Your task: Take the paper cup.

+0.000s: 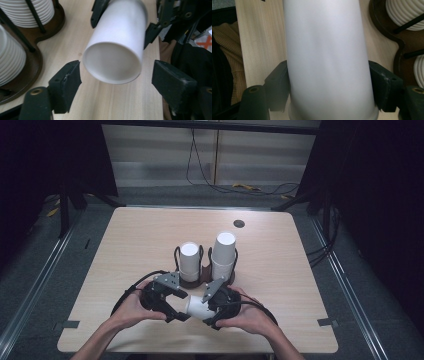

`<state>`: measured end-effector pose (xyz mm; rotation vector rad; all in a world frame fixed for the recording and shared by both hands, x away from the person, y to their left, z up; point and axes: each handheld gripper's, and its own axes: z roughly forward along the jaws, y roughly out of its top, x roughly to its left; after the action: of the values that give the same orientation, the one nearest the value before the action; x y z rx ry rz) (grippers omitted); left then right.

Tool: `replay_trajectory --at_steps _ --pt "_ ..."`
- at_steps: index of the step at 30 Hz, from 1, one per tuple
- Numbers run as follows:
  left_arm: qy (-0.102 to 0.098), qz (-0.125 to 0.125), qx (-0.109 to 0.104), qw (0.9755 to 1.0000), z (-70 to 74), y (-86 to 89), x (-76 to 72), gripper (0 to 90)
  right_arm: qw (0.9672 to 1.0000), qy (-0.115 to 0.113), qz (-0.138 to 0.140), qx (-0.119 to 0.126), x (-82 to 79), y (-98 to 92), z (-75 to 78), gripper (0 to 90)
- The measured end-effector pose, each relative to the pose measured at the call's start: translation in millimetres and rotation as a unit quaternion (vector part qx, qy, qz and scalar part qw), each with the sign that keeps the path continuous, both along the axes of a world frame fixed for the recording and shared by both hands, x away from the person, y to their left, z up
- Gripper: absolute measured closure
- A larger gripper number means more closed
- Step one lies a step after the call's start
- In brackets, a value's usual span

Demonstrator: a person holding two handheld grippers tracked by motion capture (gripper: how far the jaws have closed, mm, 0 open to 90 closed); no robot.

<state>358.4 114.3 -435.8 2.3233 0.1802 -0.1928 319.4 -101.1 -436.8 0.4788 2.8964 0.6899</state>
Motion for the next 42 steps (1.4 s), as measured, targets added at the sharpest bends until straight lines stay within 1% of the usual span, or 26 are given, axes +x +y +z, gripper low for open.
replay_trajectory --at_steps 3,5,6,7,11,14,17,19,21,22,23,24,26,27,29,31,32,33,34,36,37,38,39,40,41,42 --pt "-0.002 0.001 0.011 0.9999 -1.3 -1.4 -0.1 24.6 1.0000 0.006 0.000 -0.006 0.4 3.5 -3.8 26.7" --pt "0.002 -0.005 0.021 0.9998 -4.1 -3.0 0.0 24.6 1.0000 0.008 0.003 -0.003 0.8 5.4 -5.6 26.7" --pt "0.000 -0.004 0.022 0.9997 -4.7 -3.4 0.0 24.9 0.9999 0.011 0.002 -0.001 0.7 6.4 -6.5 26.7" --pt "-0.002 0.002 0.023 0.9997 -5.7 -4.1 -0.6 24.9 0.9999 0.009 0.009 -0.004 1.2 7.6 -8.1 26.7" --pt "-0.005 -0.001 0.032 0.9995 -6.6 -4.4 -0.1 25.6 0.9999 0.010 0.007 -0.003 1.6 8.0 -8.6 26.6" --pt "-0.001 0.003 0.025 0.9997 -7.3 -4.9 -0.3 25.5 0.9999 0.008 0.007 0.003 1.5 8.3 -7.4 26.6" --pt "0.002 -0.004 0.025 0.9997 -7.5 -5.3 0.2 26.5 0.9999 0.007 0.010 0.002 1.1 8.8 -7.2 26.7" --pt "0.003 -0.006 0.029 0.9996 -8.2 -6.1 0.5 25.7 0.9999 0.007 0.010 0.003 1.3 9.1 -7.1 26.7" --pt "0.011 -0.006 0.028 0.9995 -9.1 -7.0 0.2 25.7 0.9999 0.010 0.010 0.007 0.4 10.0 -6.5 26.7" --pt "0.009 -0.009 0.030 0.9995 -9.0 -7.1 0.7 25.7 0.9999 0.010 0.010 0.007 0.4 10.0 -6.5 26.7" --pt "0.011 -0.008 0.028 0.9995 -9.3 -7.6 0.4 25.6 0.9998 0.006 0.015 0.009 0.7 10.4 -6.7 26.7" --pt "0.014 -0.014 0.033 0.9993 -9.2 -8.6 0.2 25.5 0.9998 0.007 0.019 0.008 0.0 11.4 -6.9 26.6" --pt "0.018 -0.013 0.030 0.9993 -10.3 -9.6 0.1 25.3 0.9998 0.008 0.019 0.006 -0.5 11.9 -6.6 26.7" --pt "0.017 -0.010 0.029 0.9994 -10.9 -10.1 -0.3 24.7 0.9997 0.006 0.021 0.009 -0.3 12.5 -6.9 26.6" --pt "0.015 -0.016 0.035 0.9991 -10.9 -10.4 0.0 24.7 0.9996 0.005 0.025 0.008 -0.8 13.5 -6.7 26.6" --pt "0.016 -0.009 0.030 0.9994 -11.9 -10.7 -0.1 23.0 0.9994 0.006 0.031 0.012 -1.6 15.2 -7.0 26.6" --pt "0.017 -0.011 0.036 0.9992 -11.3 -10.0 1.1 23.0 0.9994 0.006 0.031 0.012 -1.6 15.2 -7.0 26.6" --pt "0.022 -0.008 0.029 0.9993 -13.1 -10.5 0.1 22.5 0.9994 0.009 0.031 0.015 -1.3 15.6 -7.0 26.5" --pt "0.025 -0.015 0.036 0.9989 -12.8 -10.2 0.6 22.9 0.9994 0.010 0.029 0.014 -1.3 16.0 -6.7 26.5" --pt "0.022 -0.011 0.035 0.9991 -14.5 -10.6 0.1 23.2 0.9993 0.008 0.032 0.017 -1.0 16.7 -6.3 26.6" --pt "0.025 -0.018 0.039 0.9988 -14.2 -10.4 0.5 23.9 0.9993 0.010 0.031 0.018 -1.4 17.0 -6.1 26.6" --pt "0.023 -0.017 0.034 0.9990 -14.6 -10.6 0.2 25.0 0.9992 0.007 0.035 0.020 -1.4 17.3 -5.9 26.6" --pt "0.024 -0.017 0.035 0.9990 -13.6 -10.3 -0.1 25.0 0.9993 0.008 0.031 0.018 -2.4 17.6 -5.8 26.6" --pt "0.023 -0.023 0.043 0.9985 -11.9 -10.0 0.4 25.8 0.9993 0.008 0.032 0.018 -2.6 17.7 -5.9 26.6" --pt "0.025 -0.023 0.033 0.9989 -13.2 -10.6 -1.0 27.5 0.9993 0.008 0.033 0.017 -2.6 18.0 -6.1 26.6" --pt "0.025 -0.026 0.035 0.9987 -13.2 -10.9 -1.0 29.4 0.9991 0.005 0.037 0.018 -2.4 18.5 -6.3 26.6"
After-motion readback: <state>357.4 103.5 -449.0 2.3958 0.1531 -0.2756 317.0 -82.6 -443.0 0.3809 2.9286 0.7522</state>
